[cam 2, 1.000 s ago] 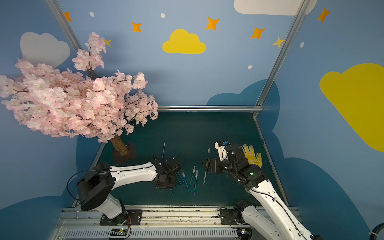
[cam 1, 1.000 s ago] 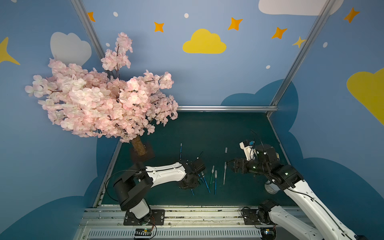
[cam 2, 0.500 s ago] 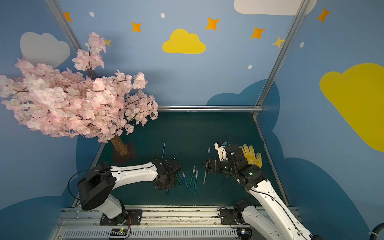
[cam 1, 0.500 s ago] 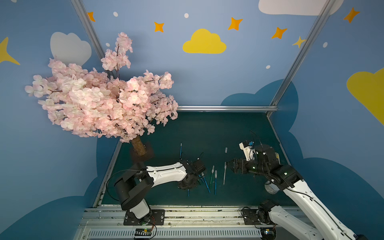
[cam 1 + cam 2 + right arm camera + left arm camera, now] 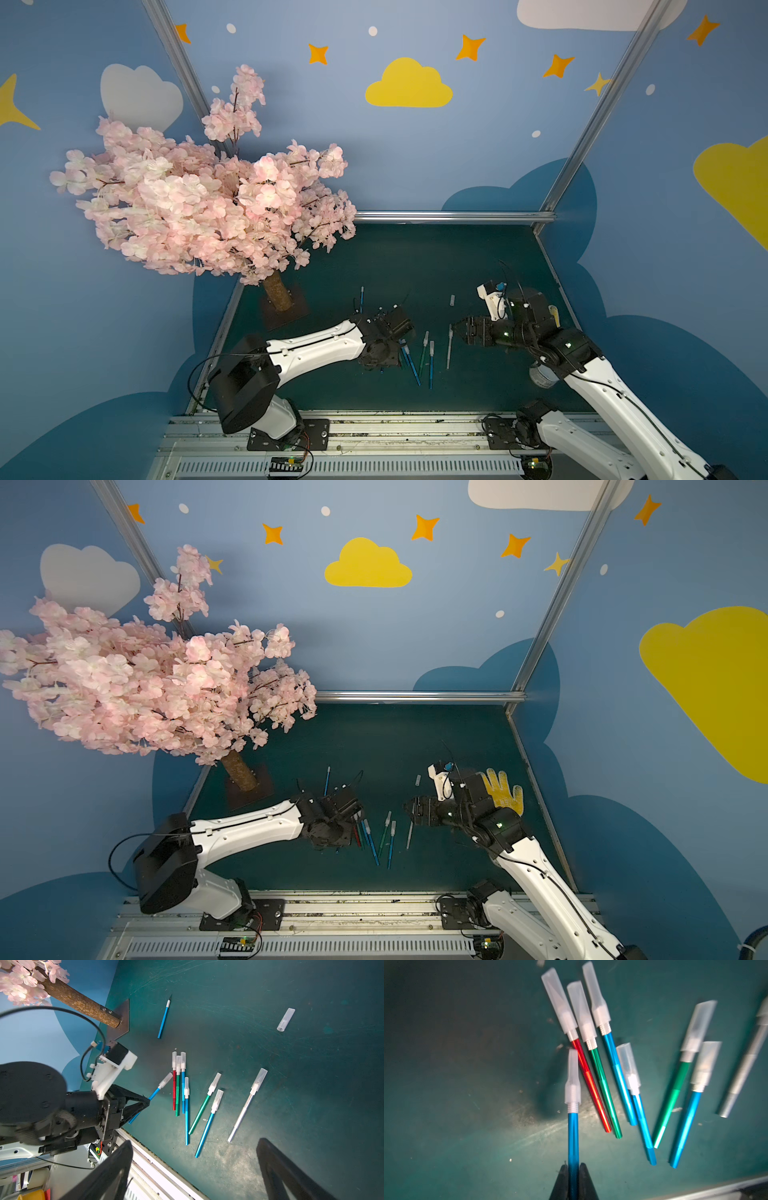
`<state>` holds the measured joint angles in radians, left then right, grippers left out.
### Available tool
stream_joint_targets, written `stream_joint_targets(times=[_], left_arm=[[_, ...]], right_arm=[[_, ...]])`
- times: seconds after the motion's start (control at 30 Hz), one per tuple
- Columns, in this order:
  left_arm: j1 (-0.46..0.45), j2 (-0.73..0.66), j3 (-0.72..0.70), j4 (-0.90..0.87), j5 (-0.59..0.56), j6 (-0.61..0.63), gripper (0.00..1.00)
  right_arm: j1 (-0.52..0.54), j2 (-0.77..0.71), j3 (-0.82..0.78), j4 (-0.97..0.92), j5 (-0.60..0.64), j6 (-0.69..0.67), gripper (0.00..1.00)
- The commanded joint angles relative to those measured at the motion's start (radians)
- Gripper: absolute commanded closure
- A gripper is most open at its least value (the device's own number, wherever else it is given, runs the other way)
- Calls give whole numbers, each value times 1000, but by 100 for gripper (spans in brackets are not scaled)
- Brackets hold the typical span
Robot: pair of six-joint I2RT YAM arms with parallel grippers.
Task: Remove protective caps from carving knives
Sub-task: Pick up the carving knife from the center of the board.
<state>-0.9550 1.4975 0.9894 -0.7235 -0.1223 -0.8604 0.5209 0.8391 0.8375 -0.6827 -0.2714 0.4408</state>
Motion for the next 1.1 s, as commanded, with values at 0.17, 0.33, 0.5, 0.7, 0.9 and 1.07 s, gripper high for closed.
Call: stream_joint_targets(times=[0.17, 0.33, 0.5, 0.7, 0.9, 1.07], left_arm=[[0, -45, 14, 29, -17, 96, 88], [-1, -48, 3, 79, 1, 153, 88], [-1, -63, -13, 160, 47, 236, 89], [2, -80, -23, 171, 32, 254, 90], [1, -66, -43, 175, 21, 241, 90], [2, -80, -66, 177, -12, 208, 90]], right_arm=[[7, 30, -17, 60, -31, 34, 8], [5, 72, -32, 122, -46, 62, 10], [7, 130, -33, 205, -82, 121, 14], [8, 191, -10, 231, -106, 158, 17], [11, 207, -17, 237, -106, 167, 19], [12, 203, -29, 232, -104, 165, 19]])
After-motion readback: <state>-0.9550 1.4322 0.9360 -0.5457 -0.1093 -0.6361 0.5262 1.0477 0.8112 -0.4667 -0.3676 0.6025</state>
